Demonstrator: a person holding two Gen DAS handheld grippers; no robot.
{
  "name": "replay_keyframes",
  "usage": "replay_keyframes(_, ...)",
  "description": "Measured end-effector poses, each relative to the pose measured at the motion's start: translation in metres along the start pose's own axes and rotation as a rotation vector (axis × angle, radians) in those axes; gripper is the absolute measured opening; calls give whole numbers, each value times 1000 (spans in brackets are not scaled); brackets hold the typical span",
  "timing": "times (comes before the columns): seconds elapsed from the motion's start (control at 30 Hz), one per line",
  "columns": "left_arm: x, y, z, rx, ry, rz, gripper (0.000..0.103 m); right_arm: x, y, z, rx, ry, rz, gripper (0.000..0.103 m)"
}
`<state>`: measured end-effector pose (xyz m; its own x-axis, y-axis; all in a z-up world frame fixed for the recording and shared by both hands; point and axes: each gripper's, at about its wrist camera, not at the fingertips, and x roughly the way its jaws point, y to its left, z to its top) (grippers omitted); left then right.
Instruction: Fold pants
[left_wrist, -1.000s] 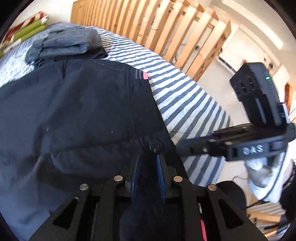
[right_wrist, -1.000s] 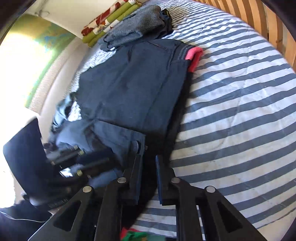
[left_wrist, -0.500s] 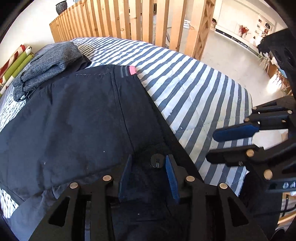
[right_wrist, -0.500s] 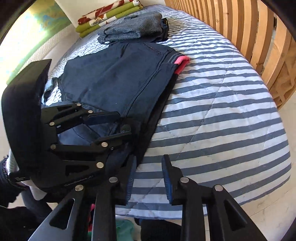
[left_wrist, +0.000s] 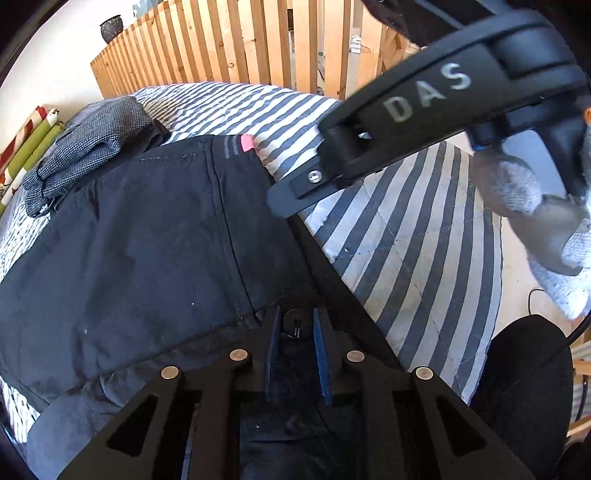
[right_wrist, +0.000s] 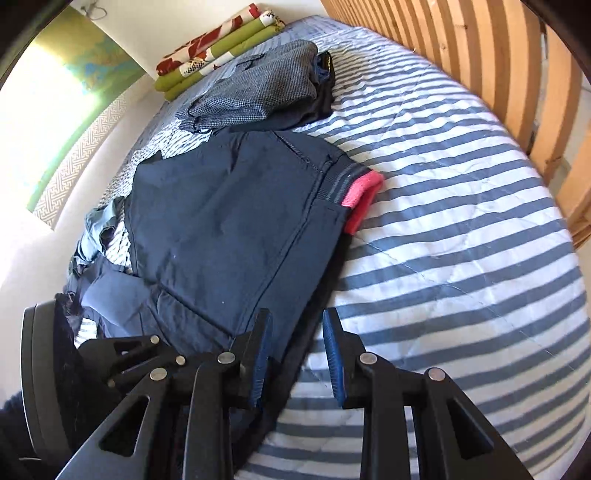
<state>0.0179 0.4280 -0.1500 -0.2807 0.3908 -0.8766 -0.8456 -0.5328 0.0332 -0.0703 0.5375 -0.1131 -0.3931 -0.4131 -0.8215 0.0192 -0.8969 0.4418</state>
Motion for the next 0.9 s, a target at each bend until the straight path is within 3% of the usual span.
replay_keyframes(0.17,-4,10,-6,-40,18,-70,18,10,2,4,23,5,28,26)
replay_keyframes(0.43,-14,13,-15,-51,23,-112,18,17,9,2,-7,25,8,26)
replay_keyframes(0.67,-18,25,9,-67,-34,-114,18,19,10,3,-3,19,3,26)
replay_keyframes(0.77,8,29,14,-43,54,-75,19,20,8,5,9,16,-2,26)
replay_keyframes(0.9,13,34,20,-68,119,-139,18,18,7,4,10,13,-13,26)
